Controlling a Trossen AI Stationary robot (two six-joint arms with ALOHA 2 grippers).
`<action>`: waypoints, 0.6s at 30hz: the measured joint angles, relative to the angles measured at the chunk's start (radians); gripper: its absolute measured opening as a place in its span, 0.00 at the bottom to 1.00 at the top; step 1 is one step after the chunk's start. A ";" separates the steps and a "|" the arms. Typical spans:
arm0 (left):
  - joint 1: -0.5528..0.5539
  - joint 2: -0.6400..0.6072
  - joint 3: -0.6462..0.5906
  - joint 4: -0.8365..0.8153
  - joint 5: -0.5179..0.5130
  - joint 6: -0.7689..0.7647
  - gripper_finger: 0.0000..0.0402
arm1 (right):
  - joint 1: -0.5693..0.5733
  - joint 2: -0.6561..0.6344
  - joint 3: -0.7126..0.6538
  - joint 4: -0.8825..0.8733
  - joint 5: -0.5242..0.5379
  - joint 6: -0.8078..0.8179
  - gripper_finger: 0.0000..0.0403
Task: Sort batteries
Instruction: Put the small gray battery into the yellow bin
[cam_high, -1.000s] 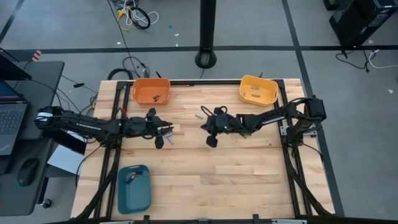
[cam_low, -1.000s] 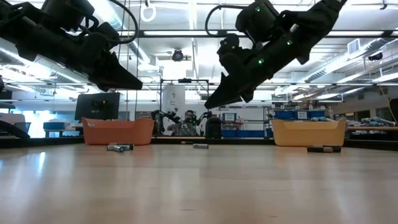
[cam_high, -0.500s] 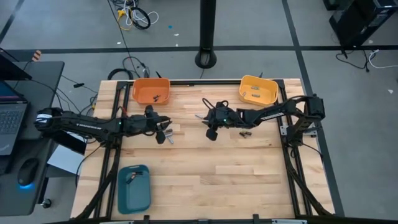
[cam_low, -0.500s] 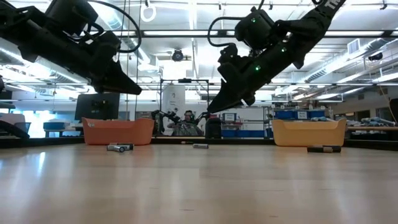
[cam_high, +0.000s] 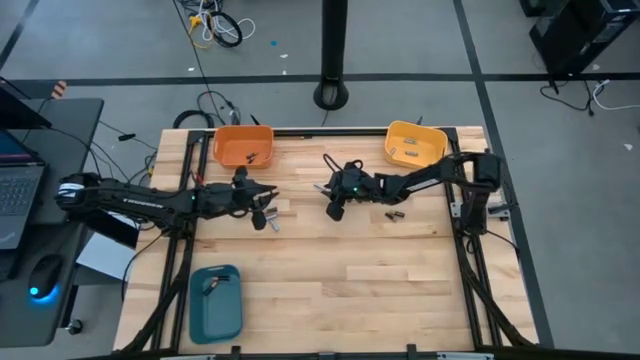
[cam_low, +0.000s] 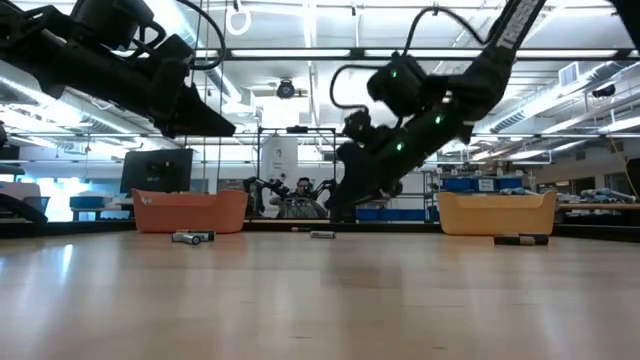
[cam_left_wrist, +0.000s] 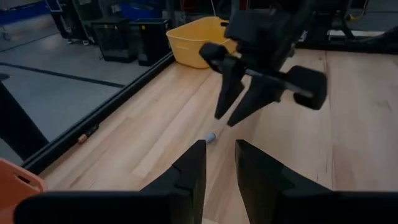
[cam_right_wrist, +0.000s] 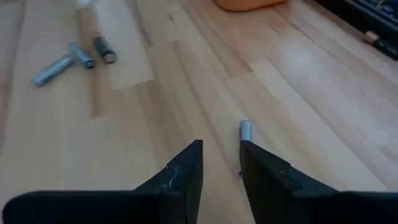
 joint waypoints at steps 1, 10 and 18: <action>0.000 0.000 0.000 0.000 0.000 0.004 0.23 | -0.005 0.014 0.000 0.025 0.000 0.001 0.30; 0.000 0.093 0.000 0.047 -0.001 0.022 0.23 | -0.035 0.125 0.002 0.168 -0.004 -0.002 0.35; 0.000 0.235 0.000 0.196 -0.004 0.023 0.23 | -0.041 0.203 0.016 0.192 0.016 0.023 0.37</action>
